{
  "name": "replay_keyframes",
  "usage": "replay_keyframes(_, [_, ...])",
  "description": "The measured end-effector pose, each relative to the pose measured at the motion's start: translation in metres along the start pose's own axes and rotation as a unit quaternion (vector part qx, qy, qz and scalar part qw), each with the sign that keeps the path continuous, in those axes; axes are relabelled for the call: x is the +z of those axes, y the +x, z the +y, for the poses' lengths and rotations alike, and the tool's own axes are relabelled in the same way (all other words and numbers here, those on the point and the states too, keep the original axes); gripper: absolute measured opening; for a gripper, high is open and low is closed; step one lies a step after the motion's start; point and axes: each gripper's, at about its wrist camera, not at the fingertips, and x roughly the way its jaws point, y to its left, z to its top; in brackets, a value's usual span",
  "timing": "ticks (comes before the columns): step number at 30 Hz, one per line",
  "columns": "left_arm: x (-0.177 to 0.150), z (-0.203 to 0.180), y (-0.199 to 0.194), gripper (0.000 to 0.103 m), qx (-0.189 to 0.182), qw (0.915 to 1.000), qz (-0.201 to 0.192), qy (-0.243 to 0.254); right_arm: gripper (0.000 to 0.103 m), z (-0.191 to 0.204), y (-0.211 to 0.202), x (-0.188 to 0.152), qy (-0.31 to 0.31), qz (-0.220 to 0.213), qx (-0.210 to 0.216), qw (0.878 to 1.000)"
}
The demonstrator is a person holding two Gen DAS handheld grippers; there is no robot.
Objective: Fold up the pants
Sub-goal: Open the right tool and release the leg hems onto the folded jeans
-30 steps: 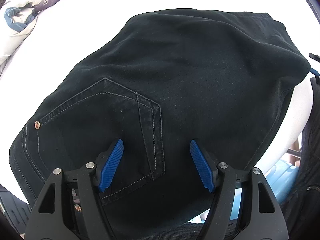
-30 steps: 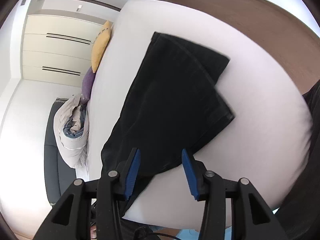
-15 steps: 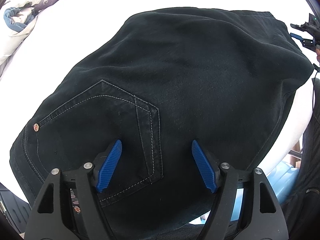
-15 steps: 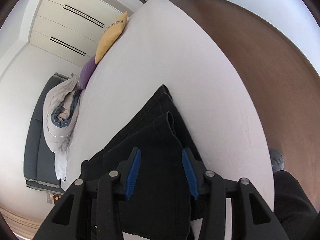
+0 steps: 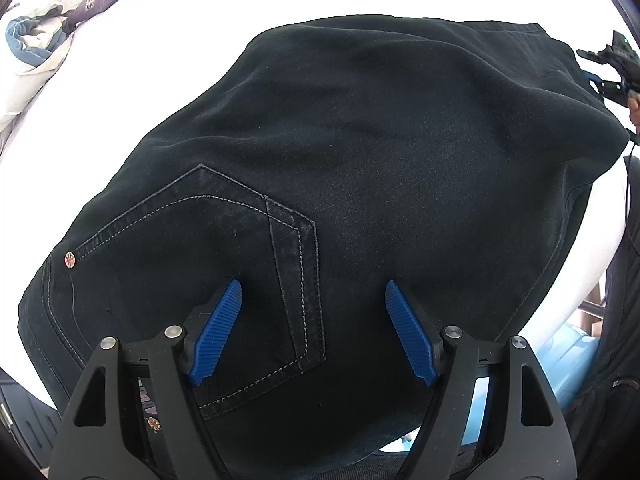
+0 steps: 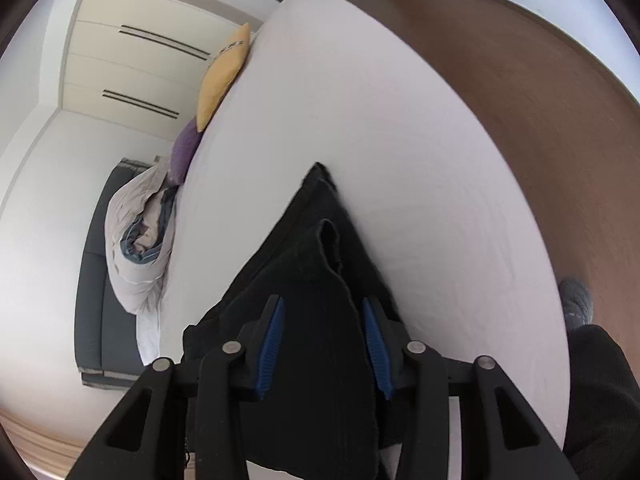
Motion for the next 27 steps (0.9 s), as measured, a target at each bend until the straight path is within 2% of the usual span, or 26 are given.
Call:
replay_keyframes(3, [0.001,-0.002,0.001,0.074,0.001,1.0,0.001,0.0,0.035,0.016,0.019,0.007,-0.037,0.036,-0.003,0.999])
replay_keyframes(5, [0.002,-0.002,0.001,0.074,0.001,1.0,0.003,0.0,0.033,0.017,0.031,0.015,-0.043,0.045,-0.004,0.998])
replay_keyframes(8, [0.003,-0.002,0.002,0.074,0.002,1.0,0.005,0.001,0.006,0.016,0.036,0.028,-0.055,0.03,-0.021,0.998])
replay_keyframes(15, [0.009,-0.004,0.005,0.078,0.01,0.9999,0.007,0.0,0.005,0.049,0.036,0.045,-0.128,0.003,-0.076,0.989])
replay_keyframes(19, [0.014,-0.006,0.008,0.082,0.018,0.9998,0.007,0.0,0.002,0.031,0.059,0.061,-0.123,0.027,-0.101,0.987])
replay_keyframes(23, [0.015,-0.006,0.009,0.083,0.019,0.9998,0.004,-0.003,0.003,0.036,0.06,0.062,-0.145,0.014,-0.102,0.984])
replay_keyframes(25, [0.015,-0.007,0.009,0.083,0.02,0.9998,0.001,-0.004,0.003,0.034,0.056,0.062,-0.128,0.017,-0.096,0.987])
replay_keyframes(26, [0.015,-0.007,0.008,0.083,0.021,0.9998,-0.001,-0.005,0.005,0.033,0.052,0.063,-0.115,0.018,-0.095,0.989])
replay_keyframes(27, [0.014,-0.008,0.008,0.083,0.022,0.9997,-0.003,-0.006,0.013,0.032,0.044,0.063,-0.103,0.006,-0.108,0.989])
